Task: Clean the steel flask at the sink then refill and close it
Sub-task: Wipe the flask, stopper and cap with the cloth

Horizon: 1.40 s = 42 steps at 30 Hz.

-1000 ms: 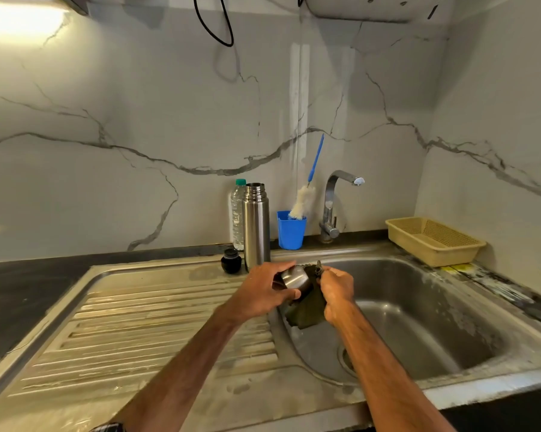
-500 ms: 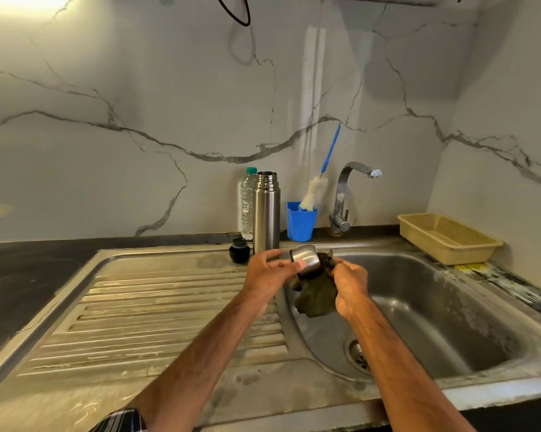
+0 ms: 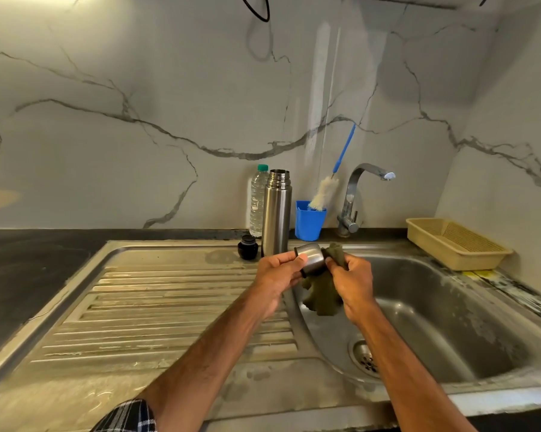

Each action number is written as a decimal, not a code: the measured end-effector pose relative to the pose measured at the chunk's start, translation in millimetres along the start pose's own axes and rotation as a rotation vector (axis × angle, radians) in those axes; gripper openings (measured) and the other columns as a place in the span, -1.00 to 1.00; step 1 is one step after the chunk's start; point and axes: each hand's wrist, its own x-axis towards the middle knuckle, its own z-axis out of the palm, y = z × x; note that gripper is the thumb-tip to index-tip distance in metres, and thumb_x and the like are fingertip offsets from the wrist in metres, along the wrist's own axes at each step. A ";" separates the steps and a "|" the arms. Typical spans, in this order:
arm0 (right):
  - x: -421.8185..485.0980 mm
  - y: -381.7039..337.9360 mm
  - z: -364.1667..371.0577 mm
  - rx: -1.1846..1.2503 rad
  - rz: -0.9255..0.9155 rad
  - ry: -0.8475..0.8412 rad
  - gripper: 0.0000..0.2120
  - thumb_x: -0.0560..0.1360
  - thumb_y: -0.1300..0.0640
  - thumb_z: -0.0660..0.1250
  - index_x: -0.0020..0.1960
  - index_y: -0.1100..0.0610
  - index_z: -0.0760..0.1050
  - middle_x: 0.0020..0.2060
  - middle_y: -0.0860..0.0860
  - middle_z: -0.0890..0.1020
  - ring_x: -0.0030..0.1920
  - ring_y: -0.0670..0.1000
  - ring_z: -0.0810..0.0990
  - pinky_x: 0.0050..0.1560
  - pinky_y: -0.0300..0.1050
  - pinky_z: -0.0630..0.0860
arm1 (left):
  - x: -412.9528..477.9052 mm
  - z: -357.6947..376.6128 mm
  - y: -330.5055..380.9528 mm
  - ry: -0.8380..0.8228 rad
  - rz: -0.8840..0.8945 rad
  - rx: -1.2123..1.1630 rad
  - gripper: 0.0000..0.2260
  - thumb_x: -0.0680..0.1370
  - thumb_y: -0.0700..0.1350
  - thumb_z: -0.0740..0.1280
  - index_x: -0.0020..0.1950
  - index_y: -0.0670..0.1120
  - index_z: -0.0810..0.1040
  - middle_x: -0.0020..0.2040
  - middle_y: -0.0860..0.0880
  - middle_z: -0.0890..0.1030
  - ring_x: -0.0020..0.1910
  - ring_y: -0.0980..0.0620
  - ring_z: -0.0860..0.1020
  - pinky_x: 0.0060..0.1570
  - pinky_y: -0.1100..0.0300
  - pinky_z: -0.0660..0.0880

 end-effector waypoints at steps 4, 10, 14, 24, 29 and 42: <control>-15.2 -6.7 -1.6 -0.307 -0.407 -0.038 -0.64 0.54 0.37 0.34 0.30 0.14 0.57 0.08 -0.05 0.63 0.13 -0.09 0.57 0.28 -0.12 0.48 | 2.3 0.4 -0.9 0.086 0.053 0.059 -0.93 0.56 -0.16 0.47 -0.09 -0.01 0.69 -0.14 0.00 0.73 -0.04 0.05 0.70 -0.14 0.30 0.61; -10.2 -4.2 -12.6 -0.384 -0.399 -0.047 -0.57 0.56 0.43 0.25 0.38 0.17 0.50 0.20 0.10 0.62 0.23 0.03 0.58 0.24 -0.21 0.42 | -3.2 7.5 -4.2 -0.017 0.033 0.070 -0.76 0.53 -0.17 0.50 0.18 -0.18 0.68 0.02 -0.11 0.74 0.00 0.00 0.72 -0.09 0.26 0.64; -18.3 -9.5 -9.0 -0.366 -0.502 -0.027 -0.55 0.54 0.45 0.27 0.36 0.14 0.53 0.10 -0.02 0.63 0.08 -0.12 0.58 0.15 -0.38 0.44 | -4.5 8.8 2.0 0.072 0.069 0.028 -0.98 0.55 -0.16 0.48 -0.05 -0.07 0.72 -0.07 -0.11 0.75 0.00 -0.05 0.72 -0.01 0.16 0.66; -24.4 -7.9 -3.7 -0.386 -0.516 -0.053 -0.52 0.48 0.47 0.33 0.34 0.15 0.54 0.17 0.05 0.66 0.05 -0.21 0.53 0.00 -0.60 0.39 | 1.0 3.0 -1.2 0.119 0.072 0.029 -0.81 0.54 -0.20 0.49 -0.25 0.01 0.66 -0.31 0.05 0.69 -0.19 0.09 0.67 -0.08 0.17 0.65; -17.0 -9.6 -5.0 -0.408 -0.530 -0.059 -0.51 0.48 0.45 0.35 0.35 0.14 0.54 0.22 0.07 0.65 0.15 -0.14 0.53 0.14 -0.48 0.38 | 2.3 1.7 -0.4 0.083 0.116 0.105 -0.84 0.56 -0.20 0.47 -0.23 -0.08 0.69 -0.19 -0.10 0.71 -0.15 0.02 0.66 -0.13 0.23 0.64; -4.0 -12.9 -9.6 -0.416 -0.695 -0.256 -0.49 0.50 0.50 0.20 0.29 0.07 0.59 0.15 -0.03 0.65 0.09 -0.31 0.56 0.11 -0.58 0.38 | -4.0 0.1 -7.8 -0.061 0.346 0.377 -0.81 0.59 -0.31 0.37 -0.04 -0.07 0.72 -0.11 -0.23 0.73 -0.03 -0.33 0.67 0.08 -0.24 0.61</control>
